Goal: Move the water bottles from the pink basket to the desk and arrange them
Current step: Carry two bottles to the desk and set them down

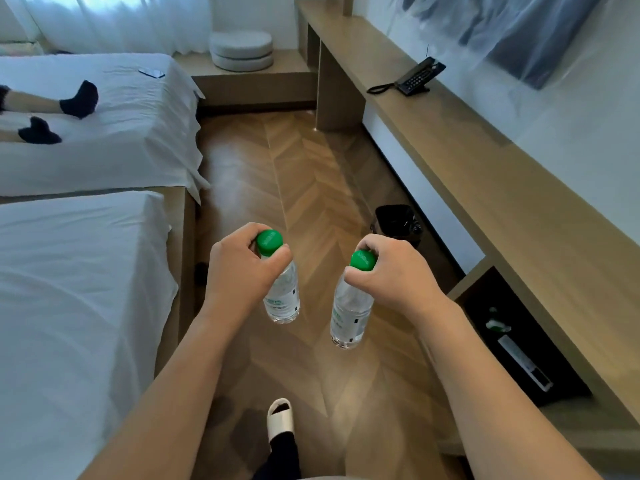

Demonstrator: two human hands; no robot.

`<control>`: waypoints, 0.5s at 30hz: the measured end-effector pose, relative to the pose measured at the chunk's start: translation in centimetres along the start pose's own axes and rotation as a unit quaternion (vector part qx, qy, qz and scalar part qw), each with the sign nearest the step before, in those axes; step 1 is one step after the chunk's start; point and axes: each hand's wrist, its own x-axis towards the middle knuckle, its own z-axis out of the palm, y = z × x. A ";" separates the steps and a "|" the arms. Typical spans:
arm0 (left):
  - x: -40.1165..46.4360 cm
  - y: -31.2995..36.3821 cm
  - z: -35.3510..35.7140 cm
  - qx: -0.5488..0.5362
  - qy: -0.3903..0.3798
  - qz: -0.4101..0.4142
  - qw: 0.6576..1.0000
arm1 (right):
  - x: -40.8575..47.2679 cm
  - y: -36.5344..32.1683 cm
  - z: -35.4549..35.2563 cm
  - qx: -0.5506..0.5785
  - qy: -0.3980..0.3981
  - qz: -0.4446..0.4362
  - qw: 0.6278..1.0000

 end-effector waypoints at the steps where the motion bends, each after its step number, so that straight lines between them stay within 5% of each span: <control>1: 2.0 -0.4 0.2 -0.002 -0.006 0.002 1.000 | 1.8 -0.4 0.1 -0.005 -0.001 0.004 1.000; 15: 26.5 -3.9 7.1 -0.006 -0.068 0.023 0.997 | 24.2 -1.2 -0.3 0.027 0.042 0.080 0.996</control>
